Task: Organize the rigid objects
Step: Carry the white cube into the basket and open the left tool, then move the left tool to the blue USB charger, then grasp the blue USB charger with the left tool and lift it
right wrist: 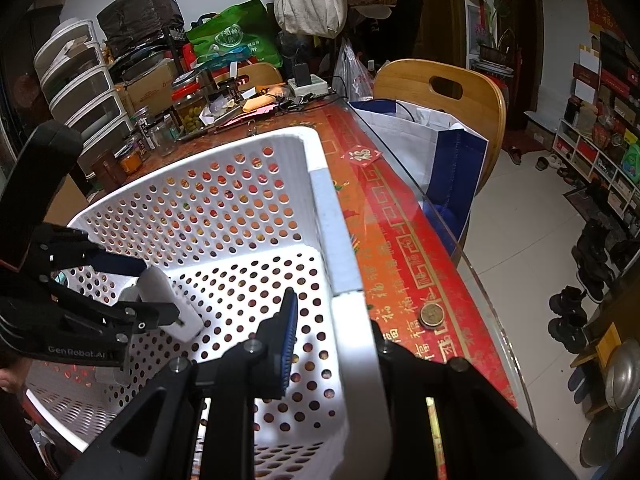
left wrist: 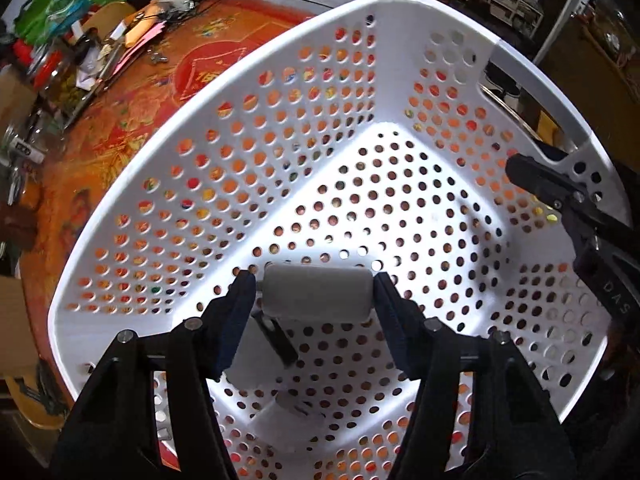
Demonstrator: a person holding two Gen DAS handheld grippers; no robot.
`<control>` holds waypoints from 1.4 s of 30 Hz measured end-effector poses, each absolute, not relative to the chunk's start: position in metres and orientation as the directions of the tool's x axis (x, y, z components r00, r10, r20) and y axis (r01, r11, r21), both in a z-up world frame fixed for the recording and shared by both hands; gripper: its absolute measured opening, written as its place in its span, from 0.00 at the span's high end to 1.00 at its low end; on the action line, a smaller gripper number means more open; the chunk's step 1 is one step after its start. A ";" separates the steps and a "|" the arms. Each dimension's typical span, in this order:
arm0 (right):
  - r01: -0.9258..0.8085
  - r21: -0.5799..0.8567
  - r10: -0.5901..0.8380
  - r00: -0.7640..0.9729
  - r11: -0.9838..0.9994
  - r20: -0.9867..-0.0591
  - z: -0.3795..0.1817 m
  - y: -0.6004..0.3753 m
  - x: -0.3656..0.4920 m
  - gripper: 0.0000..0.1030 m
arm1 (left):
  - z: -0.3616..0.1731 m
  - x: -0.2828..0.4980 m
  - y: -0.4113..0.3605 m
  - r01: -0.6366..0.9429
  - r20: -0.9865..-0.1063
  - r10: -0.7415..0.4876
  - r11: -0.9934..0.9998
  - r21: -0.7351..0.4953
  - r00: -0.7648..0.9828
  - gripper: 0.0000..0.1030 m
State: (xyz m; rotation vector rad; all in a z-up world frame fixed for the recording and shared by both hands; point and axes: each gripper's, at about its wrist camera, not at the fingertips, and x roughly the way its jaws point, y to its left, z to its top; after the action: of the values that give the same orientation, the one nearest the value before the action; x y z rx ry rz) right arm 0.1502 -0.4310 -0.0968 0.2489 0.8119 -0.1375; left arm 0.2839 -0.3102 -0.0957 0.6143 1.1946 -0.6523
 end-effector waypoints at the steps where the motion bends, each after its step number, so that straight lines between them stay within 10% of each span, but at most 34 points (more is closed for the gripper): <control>1: 0.216 0.167 -0.026 0.681 0.962 -0.732 -0.097 -0.431 0.150 0.81 | -0.095 0.284 -0.310 0.738 -0.961 -0.130 0.668 0.098 0.245 0.35; 7: 0.217 0.160 -0.030 0.675 0.963 -0.737 -0.098 -0.430 0.150 0.81 | -0.036 0.280 -0.247 0.667 -0.878 -0.302 0.744 0.026 0.371 0.30; 10: 0.219 0.154 -0.035 0.671 0.964 -0.740 -0.098 -0.430 0.150 0.81 | 0.006 0.274 -0.177 0.594 -0.793 -0.369 0.805 -0.011 0.485 0.09; 20: 0.217 0.148 -0.037 0.671 0.965 -0.741 -0.097 -0.430 0.151 0.81 | -0.058 0.357 0.055 0.097 -0.841 -0.084 0.995 -0.037 0.534 0.00; 42: 0.231 0.122 -0.061 0.654 0.965 -0.754 -0.095 -0.431 0.153 0.81 | -0.161 0.380 0.098 -0.042 -0.904 -0.096 0.991 -0.124 0.416 0.43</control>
State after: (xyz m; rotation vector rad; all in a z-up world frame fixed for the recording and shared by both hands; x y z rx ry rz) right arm 0.1528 -0.4314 -0.0952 0.2157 0.8438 -0.1672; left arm 0.3805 0.0979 -0.1610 -0.1349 1.1425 -0.0335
